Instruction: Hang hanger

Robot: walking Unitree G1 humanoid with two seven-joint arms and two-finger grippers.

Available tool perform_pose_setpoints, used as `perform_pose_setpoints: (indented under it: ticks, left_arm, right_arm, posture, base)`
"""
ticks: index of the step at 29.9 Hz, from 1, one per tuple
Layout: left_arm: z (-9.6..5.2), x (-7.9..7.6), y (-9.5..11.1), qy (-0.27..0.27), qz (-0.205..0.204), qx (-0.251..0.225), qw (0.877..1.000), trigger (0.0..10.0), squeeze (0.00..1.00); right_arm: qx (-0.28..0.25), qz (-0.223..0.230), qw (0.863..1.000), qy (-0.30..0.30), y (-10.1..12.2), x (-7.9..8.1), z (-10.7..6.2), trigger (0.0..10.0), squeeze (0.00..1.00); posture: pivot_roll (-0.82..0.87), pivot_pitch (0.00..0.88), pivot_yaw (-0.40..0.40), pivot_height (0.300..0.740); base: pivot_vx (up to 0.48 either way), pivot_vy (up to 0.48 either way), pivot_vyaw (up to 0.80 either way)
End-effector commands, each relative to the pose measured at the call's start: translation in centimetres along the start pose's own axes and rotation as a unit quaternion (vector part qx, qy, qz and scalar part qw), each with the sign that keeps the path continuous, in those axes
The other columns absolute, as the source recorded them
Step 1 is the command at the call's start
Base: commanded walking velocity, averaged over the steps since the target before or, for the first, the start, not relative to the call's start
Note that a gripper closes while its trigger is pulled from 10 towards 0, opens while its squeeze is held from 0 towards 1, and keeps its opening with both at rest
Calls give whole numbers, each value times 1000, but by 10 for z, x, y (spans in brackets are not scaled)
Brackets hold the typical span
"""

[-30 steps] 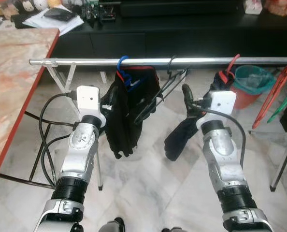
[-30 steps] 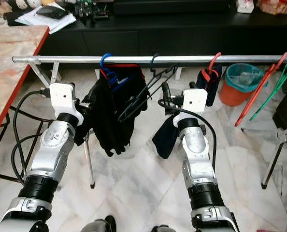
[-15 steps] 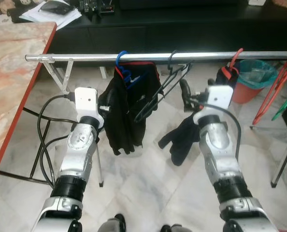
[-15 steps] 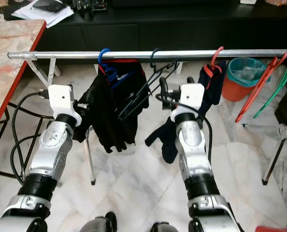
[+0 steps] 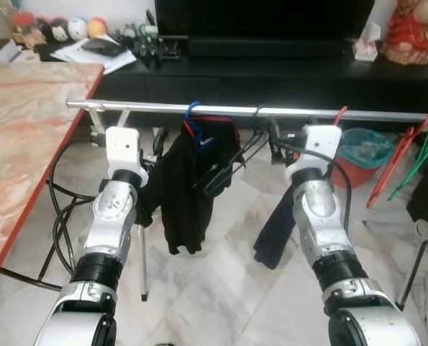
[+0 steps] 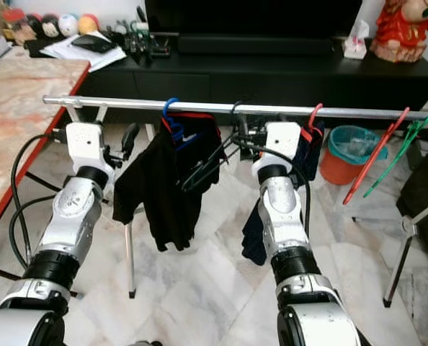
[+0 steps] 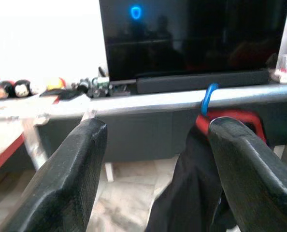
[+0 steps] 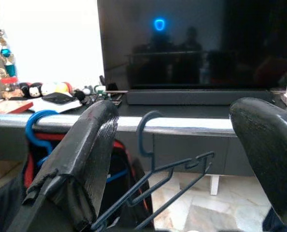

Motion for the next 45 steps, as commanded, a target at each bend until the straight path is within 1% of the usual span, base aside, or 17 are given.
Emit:
perform_pose_setpoints:
  ticks: [1,2,3,7,9,11,13,14,15,16,17,20,23,30,36,40,45]
  left_arm:
    - [-4,-2,-5,-7,8,5,1000,10000,0]
    - [-10,-2,-12,-10,9,13,1000,10000,0]
    - [-13,-2,-15,-12,9,16,1000,10000,0]
    - [-20,-2,-22,-17,11,27,999,10000,0]
    - [-31,-4,-34,-24,16,44,999,10000,0]
    - [-37,-4,-40,-28,19,54,998,10000,0]
    - [-50,-4,-53,-27,16,74,997,10000,0]
    - [-60,-3,-61,-25,15,88,996,10000,0]
    - [-64,-2,-64,-24,14,93,995,10000,0]
    - [-64,-2,-64,-24,14,93,995,10000,0]
    - [-71,-2,-71,-22,14,104,994,10000,0]
    - [-73,-2,-72,-17,11,107,994,10000,0]
    - [-69,-4,-70,-15,5,103,995,10000,0]
    - [-61,-10,-63,-16,-4,93,996,10000,0]
    - [-60,-9,-60,-15,-7,89,996,10000,0]
    - [-62,-11,-61,-19,-15,91,996,10000,0]
    - [-63,-13,-61,-21,-16,92,995,10000,0]
  right_arm:
    - [14,-8,1000,-6,-9,-6,-5,10000,0]
    - [25,-8,999,-21,-18,-12,-12,10000,0]
    - [32,-9,999,-28,-22,-15,-17,10000,0]
    - [45,-7,998,-42,-31,-20,-24,10000,0]
    - [63,-10,997,-48,-43,-21,-33,10000,0]
    - [74,-12,996,-49,-50,-21,-38,10000,0]
    - [88,-16,995,-52,-59,-23,-49,10000,0]
    - [100,-14,993,-55,-67,-24,-58,10000,0]
    - [105,-13,993,-56,-70,-24,-61,10000,0]
    - [105,-13,993,-56,-70,-24,-61,10000,0]
    - [118,-13,991,-54,-78,-23,-69,10000,0]
    - [132,-13,990,-51,-85,-22,-76,10000,0]
    - [140,-14,989,-55,-89,-23,-79,10000,0]
    - [129,-4,990,-65,-84,-25,-77,10000,0]
    - [124,0,990,-64,-83,-23,-77,10000,0]
    - [126,4,990,-60,-83,-20,-76,10000,0]
    - [123,12,990,-63,-82,-20,-75,10000,0]
  posture:
    - [31,0,-14,740]
    - [25,0,-9,740]
    - [20,0,-5,740]
    - [12,0,2,740]
    - [9,0,10,740]
    - [6,0,13,740]
    - [2,0,14,740]
    - [6,0,8,740]
    - [6,0,8,740]
    - [6,0,8,740]
    - [6,0,5,740]
    - [6,0,2,740]
    - [2,0,0,740]
    - [-13,0,3,740]
    - [-9,0,4,740]
    - [-9,0,5,740]
    - [-9,0,5,740]
  base:
    - [0,0,0]
    - [0,0,0]
    - [0,0,0]
    - [0,0,0]
    - [0,0,0]
    - [0,0,0]
    - [0,0,0]
    - [0,0,0]
    - [0,0,0]
    - [0,0,0]
    - [0,0,0]
    - [0,0,0]
    - [0,0,0]
    - [0,0,0]
    - [0,0,0]
    - [0,0,0]
    - [0,163,-774]
Point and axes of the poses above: a point about 5 cm out from each wrist's last joint towards the gripper, its own z axis pointing out of the wrist towards the gripper, its own y axis along the axis of the wrist's last joint, x = y × z, the point moved 4 cm from there along z, pointing out of the wrist towards the gripper, and after that the axes turned 5 degrees about z, right-handed, at the moved point
